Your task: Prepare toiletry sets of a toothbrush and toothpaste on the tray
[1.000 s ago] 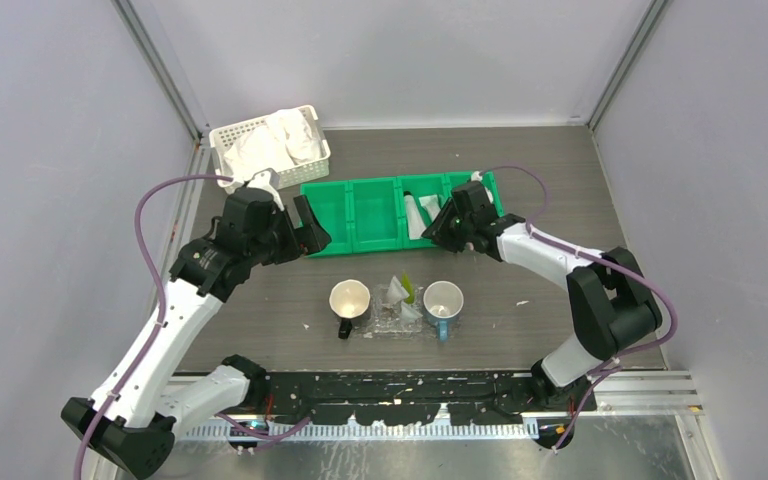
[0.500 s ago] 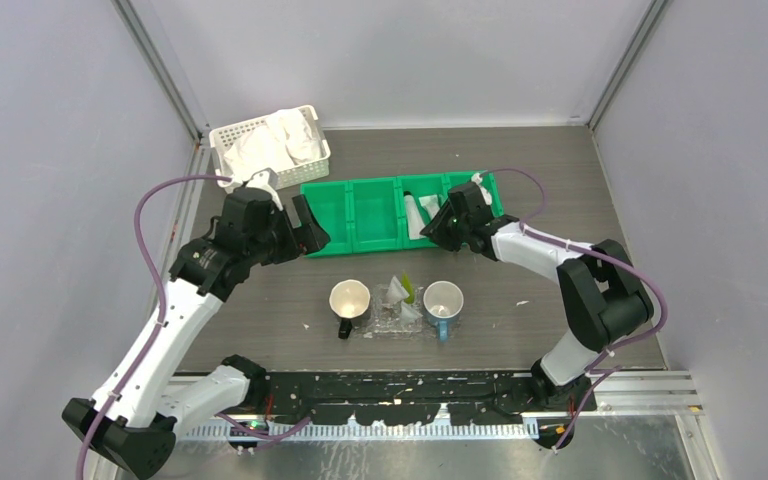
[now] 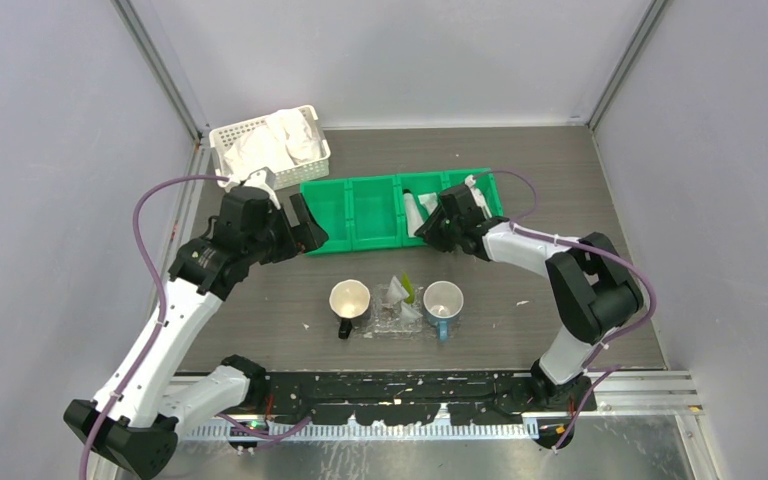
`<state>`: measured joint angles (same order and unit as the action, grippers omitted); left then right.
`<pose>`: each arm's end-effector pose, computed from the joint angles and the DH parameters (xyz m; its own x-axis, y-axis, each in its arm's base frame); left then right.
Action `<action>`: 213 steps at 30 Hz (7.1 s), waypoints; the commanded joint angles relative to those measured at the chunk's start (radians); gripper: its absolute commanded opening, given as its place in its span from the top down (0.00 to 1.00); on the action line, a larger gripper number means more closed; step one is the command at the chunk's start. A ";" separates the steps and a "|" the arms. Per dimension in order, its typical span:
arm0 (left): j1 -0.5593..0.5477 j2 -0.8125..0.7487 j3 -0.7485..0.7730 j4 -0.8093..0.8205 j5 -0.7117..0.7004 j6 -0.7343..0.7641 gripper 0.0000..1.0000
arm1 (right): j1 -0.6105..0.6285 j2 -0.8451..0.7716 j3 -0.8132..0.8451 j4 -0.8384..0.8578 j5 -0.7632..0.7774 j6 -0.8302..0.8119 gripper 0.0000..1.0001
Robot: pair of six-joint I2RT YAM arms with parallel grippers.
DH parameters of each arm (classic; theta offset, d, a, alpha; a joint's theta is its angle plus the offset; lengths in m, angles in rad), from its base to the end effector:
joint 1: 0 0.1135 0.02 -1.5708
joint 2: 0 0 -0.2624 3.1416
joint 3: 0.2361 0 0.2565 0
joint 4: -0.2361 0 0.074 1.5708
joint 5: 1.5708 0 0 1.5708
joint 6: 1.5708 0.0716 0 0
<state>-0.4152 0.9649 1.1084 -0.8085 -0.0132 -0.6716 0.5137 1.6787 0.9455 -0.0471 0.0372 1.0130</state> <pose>0.2048 -0.0892 0.3344 -0.6871 -0.3771 -0.6211 -0.0430 0.8744 -0.4833 0.3298 0.1830 0.1497 -0.7214 0.5665 -0.3984 0.2721 0.7609 0.5891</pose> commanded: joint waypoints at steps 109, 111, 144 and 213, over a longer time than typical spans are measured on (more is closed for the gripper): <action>0.199 -0.039 -0.051 0.023 0.177 0.077 0.13 | -0.028 0.226 1.085 -0.757 0.067 -0.542 0.99; 0.199 -0.046 -0.053 0.023 0.179 0.071 0.13 | -0.025 0.201 1.146 -0.845 0.055 -0.576 0.99; 0.199 -0.189 -0.039 -0.128 0.162 0.063 0.00 | 0.438 -0.113 1.355 -1.464 -0.202 -0.667 0.99; 0.199 -0.235 -0.093 -0.127 0.146 0.070 0.00 | 0.672 0.186 1.225 -1.480 0.117 -0.713 0.99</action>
<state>-0.2222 0.7414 1.0164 -0.9409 0.1425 -0.6193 1.1820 1.8526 2.1246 -1.5440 0.1188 0.3195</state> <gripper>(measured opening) 0.996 0.040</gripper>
